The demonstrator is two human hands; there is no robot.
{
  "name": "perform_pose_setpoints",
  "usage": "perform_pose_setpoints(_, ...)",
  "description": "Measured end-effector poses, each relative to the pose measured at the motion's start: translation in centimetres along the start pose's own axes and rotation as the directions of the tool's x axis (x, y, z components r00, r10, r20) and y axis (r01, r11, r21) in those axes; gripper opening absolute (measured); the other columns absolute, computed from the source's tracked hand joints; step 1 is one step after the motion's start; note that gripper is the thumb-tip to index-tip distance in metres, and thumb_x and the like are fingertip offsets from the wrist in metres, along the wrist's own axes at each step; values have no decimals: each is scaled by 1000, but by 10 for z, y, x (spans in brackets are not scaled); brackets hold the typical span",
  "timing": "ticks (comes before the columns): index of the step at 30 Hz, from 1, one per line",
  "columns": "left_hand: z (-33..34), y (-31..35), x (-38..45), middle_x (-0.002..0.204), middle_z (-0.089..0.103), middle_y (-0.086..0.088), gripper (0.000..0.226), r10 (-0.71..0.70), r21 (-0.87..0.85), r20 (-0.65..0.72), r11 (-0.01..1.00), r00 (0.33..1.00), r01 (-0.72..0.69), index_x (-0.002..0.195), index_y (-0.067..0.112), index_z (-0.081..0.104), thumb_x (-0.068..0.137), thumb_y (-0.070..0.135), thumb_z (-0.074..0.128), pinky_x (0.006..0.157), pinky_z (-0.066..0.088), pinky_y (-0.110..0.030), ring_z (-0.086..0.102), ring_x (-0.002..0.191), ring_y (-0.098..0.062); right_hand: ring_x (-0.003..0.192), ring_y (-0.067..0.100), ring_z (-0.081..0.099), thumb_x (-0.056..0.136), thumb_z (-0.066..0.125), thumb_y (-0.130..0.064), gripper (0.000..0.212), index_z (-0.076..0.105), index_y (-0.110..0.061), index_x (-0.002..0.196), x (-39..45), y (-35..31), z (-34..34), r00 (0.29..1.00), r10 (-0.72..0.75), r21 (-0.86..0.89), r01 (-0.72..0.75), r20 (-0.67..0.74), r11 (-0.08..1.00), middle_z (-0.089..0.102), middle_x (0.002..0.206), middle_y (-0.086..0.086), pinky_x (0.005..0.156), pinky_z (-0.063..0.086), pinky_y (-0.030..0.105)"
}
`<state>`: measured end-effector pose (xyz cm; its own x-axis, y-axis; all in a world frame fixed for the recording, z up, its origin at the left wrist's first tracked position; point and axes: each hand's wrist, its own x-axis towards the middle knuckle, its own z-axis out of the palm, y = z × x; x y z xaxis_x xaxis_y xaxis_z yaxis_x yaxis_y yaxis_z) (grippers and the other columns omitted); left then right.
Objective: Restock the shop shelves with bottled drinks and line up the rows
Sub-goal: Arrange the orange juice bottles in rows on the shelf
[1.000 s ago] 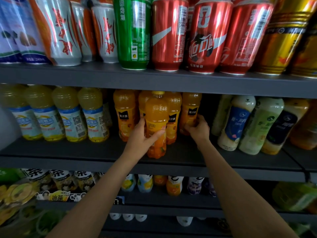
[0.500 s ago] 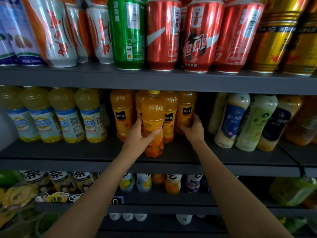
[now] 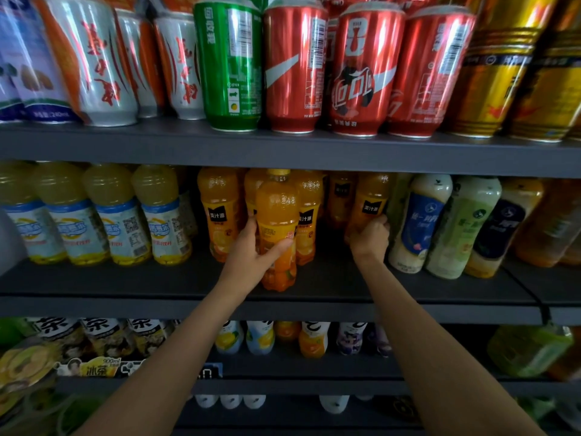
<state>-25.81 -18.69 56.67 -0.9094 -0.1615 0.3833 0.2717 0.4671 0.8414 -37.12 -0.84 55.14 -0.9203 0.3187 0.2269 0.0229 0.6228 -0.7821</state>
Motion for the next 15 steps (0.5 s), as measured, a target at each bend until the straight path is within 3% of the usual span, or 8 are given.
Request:
perform_pose_setpoints(6, -2, 1, 0, 118, 43, 16, 61, -2, -4, 8, 1000, 1000, 2, 137, 21, 32, 84, 28, 62, 85, 35, -9, 40, 111, 1, 131, 39, 29, 84, 62, -5, 63, 28, 1, 136, -15, -4, 12, 991, -15, -17, 13, -131, 1000, 28, 141, 23, 106, 32, 42)
perform_pose_setpoints(9, -1, 0, -1, 118, 45, 14, 60, 6, -4, 1, 1000, 1000, -6, 135, 20, 34, 83, 29, 62, 91, 38, -18, 42, 112, -2, 121, 28, 43, 87, 59, -5, 42, 43, 1, 126, -30, -3, 11, 937, -181, 35, 201, -299, 979, 40, 133, 18, 95, 36, 24)
perform_pose_setpoints(12, -1, -3, 0, 119, 45, 13, 61, 10, 2, 7, 1000, 1000, -10, 136, 21, 34, 82, 31, 62, 94, 41, -25, 46, 112, -6, 110, 23, 55, 93, 49, -6, 27, 54, -2, 119, -34, -10, 23, 896, -421, 3, 426, -142, 905, 55, 119, 12, 86, 40, 19)
perform_pose_setpoints(15, 0, -4, 1, 117, 44, 15, 62, -2, 3, 13, 1000, 1000, 2, 137, 23, 32, 83, 31, 61, 93, 39, -24, 45, 110, -5, 128, 29, 43, 93, 46, -2, 50, 29, 1, 140, -16, -27, 41, 953, -302, 57, 300, 15, 952, 39, 139, 19, 106, 38, 32)
